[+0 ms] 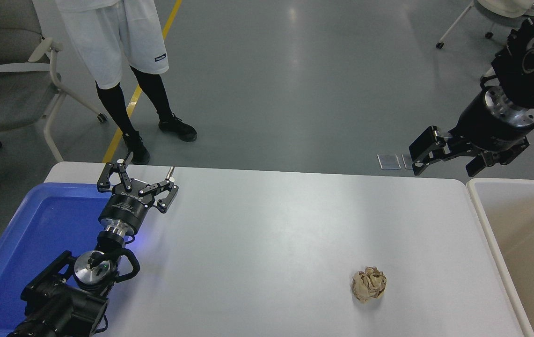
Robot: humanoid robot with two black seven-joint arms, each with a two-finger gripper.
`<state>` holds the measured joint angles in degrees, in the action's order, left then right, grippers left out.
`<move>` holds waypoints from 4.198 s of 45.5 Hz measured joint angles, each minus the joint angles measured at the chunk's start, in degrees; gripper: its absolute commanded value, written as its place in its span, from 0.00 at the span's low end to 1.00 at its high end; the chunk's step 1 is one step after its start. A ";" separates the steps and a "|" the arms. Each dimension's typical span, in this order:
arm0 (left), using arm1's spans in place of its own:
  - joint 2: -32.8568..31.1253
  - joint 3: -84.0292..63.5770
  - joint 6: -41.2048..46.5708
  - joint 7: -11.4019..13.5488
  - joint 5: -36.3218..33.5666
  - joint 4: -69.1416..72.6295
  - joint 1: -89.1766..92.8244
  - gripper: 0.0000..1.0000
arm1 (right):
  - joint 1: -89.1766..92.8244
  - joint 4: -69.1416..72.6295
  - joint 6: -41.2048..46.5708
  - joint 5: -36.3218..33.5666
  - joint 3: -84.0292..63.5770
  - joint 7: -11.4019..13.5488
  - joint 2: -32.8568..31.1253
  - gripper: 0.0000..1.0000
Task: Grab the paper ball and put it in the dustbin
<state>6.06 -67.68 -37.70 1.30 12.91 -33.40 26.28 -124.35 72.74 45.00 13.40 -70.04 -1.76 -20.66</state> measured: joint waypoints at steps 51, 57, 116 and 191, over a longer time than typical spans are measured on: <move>0.00 0.00 0.00 0.00 -0.03 0.00 0.00 0.99 | 4.35 -8.91 0.00 -0.38 5.62 -0.08 -0.57 1.00; 0.00 0.00 0.00 0.00 -0.02 0.00 0.00 0.99 | 4.65 -8.99 0.00 -0.48 5.74 -0.09 -0.90 1.00; 0.00 0.00 0.00 0.02 0.01 0.00 0.00 0.99 | 33.43 -6.89 -19.94 8.97 12.34 -0.04 10.27 1.00; 0.00 0.00 0.00 -0.01 0.00 0.00 0.00 0.99 | 48.18 -7.29 -36.89 -0.93 11.51 -0.04 10.69 0.98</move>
<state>6.06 -67.67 -37.71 1.29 12.92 -33.40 26.28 -76.17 65.45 8.11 12.47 -58.53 -1.81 -9.97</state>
